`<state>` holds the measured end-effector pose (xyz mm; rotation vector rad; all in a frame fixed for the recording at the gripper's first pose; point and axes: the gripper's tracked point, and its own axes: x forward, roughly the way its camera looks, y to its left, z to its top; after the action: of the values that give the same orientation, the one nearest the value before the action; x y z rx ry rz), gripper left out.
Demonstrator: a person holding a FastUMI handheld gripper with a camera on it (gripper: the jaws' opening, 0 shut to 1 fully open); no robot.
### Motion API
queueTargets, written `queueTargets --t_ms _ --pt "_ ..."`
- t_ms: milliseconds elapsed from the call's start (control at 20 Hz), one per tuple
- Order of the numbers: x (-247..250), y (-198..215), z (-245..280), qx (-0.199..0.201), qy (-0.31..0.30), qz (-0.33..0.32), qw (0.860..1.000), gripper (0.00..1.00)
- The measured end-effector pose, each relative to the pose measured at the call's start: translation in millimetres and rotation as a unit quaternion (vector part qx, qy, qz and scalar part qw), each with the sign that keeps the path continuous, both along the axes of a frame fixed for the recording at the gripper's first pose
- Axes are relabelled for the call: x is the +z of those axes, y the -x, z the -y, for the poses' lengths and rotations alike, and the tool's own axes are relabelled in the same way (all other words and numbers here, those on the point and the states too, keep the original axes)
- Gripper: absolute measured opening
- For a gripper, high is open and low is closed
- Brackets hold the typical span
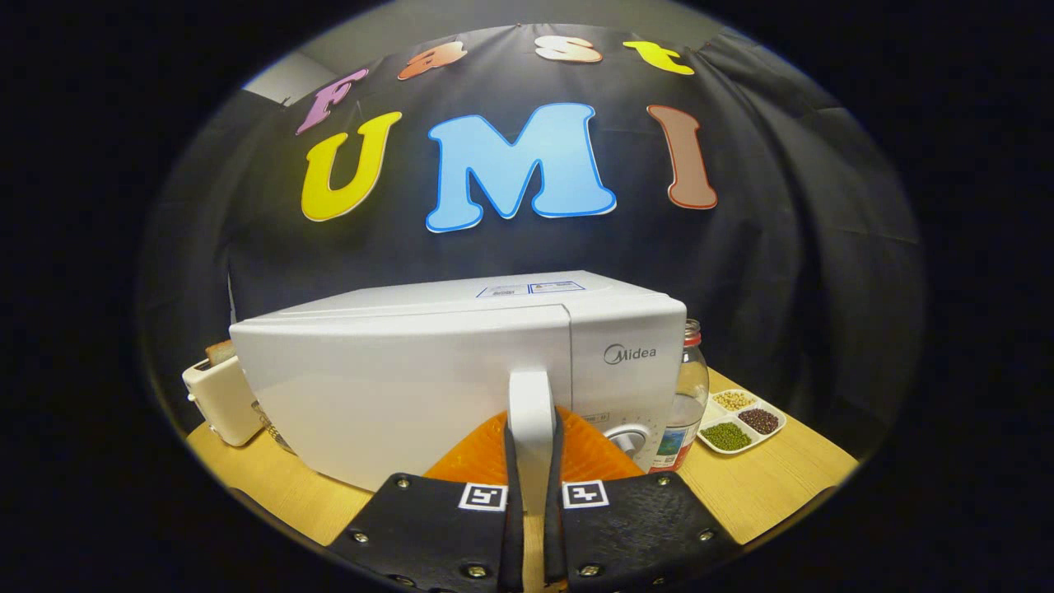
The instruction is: Open the microwave, put the food inside, and close the microwave door.
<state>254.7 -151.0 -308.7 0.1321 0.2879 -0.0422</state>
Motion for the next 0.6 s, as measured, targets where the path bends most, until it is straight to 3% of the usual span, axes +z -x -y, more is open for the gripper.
queueTargets --t_ms 150,600 --pt "6.7 29.1 -7.9 0.010 0.050 0.012 0.999 0.10" --pt "16.9 124.8 -56.2 0.045 0.014 0.011 0.999 0.10"
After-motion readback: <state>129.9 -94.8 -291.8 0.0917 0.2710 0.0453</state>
